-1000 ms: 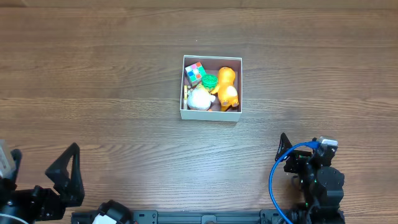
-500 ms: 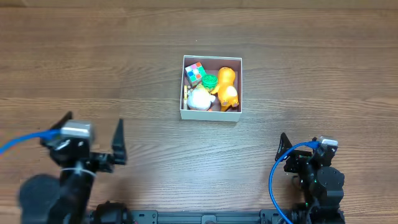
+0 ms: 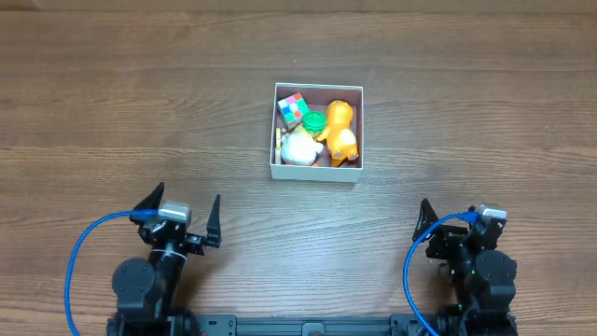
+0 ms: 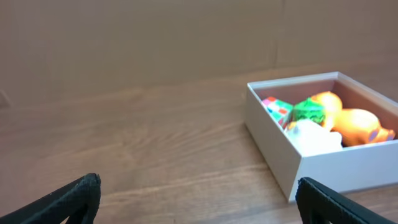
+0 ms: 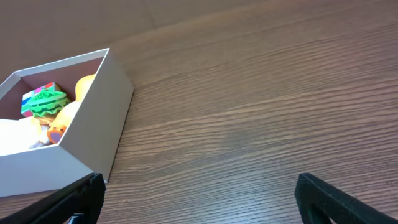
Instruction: Pack container
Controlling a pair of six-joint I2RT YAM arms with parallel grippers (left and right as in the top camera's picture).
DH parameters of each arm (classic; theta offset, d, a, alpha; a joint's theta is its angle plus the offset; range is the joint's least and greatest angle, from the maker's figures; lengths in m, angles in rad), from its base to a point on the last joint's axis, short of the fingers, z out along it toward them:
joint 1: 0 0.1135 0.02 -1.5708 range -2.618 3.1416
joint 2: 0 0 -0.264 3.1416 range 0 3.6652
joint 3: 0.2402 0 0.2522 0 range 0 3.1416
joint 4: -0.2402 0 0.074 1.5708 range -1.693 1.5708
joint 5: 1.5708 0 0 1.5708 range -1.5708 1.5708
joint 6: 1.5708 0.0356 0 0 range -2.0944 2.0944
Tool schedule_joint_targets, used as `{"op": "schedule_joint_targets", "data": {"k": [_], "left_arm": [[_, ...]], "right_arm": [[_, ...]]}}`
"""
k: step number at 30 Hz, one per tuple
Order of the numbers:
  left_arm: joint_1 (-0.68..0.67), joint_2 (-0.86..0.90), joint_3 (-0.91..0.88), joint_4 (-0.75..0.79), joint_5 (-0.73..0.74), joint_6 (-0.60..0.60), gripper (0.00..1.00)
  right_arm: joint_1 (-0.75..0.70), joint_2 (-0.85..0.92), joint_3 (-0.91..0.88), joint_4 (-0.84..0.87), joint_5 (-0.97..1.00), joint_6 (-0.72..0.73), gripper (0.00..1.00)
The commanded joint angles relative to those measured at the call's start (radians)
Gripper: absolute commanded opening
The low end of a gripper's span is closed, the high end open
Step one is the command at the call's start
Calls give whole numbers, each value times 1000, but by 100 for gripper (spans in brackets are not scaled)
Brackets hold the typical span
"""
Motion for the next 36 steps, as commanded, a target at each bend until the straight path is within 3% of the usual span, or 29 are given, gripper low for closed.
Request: {"op": "schedule_joint_targets", "data": {"k": [1,36], "left_arm": [[5,-13,-52,39,18,14,100],[5,-12,-70,44,16,15,100]], "right_arm": [[2,-11,-11,-1,10,-11,100],[2,-11,-11,-1,10,-11,100]]}}
